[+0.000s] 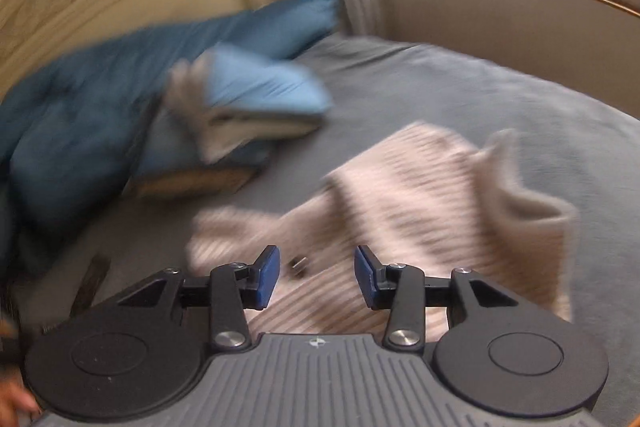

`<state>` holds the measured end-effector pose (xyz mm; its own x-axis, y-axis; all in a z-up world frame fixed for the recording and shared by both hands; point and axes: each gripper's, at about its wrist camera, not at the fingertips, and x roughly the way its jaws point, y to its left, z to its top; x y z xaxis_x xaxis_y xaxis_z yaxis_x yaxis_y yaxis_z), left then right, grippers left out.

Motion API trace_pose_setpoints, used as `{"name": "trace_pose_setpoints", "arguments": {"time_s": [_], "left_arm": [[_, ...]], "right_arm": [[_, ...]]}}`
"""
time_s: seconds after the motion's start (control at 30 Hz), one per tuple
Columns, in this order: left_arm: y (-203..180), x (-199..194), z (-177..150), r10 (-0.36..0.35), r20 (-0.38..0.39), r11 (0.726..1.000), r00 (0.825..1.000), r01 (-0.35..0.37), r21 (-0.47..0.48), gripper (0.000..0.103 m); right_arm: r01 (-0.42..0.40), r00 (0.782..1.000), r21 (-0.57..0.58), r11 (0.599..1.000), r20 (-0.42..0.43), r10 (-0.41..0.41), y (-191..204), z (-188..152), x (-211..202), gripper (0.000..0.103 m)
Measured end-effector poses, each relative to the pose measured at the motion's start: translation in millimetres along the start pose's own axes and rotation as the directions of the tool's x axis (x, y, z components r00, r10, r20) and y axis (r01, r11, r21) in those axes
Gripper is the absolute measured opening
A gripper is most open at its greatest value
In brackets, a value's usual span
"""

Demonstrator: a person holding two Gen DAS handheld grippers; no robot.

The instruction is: Fold clothes

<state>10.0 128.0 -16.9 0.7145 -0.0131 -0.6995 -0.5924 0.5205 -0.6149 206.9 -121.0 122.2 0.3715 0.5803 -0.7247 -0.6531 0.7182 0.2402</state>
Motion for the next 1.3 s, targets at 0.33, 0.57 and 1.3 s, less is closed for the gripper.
{"name": "trace_pose_setpoints", "arguments": {"time_s": [0.33,0.57,1.3], "left_arm": [[37,-11,52,0.067,0.050,0.998,0.996,-0.068,0.007,0.067],[31,-6,129,0.051,0.056,0.986,0.997,-0.059,0.156,0.067],[15,138,173,0.154,-0.414,0.863,0.897,0.081,0.498,0.066]], "right_arm": [[-0.030,0.992,-0.471,0.882,-0.121,-0.030,156,-42,137,0.069],[0.125,0.961,-0.680,0.723,-0.098,-0.259,195,-50,236,0.066],[-0.054,0.999,0.890,0.452,0.046,0.028,-25,-21,182,0.013]]}}
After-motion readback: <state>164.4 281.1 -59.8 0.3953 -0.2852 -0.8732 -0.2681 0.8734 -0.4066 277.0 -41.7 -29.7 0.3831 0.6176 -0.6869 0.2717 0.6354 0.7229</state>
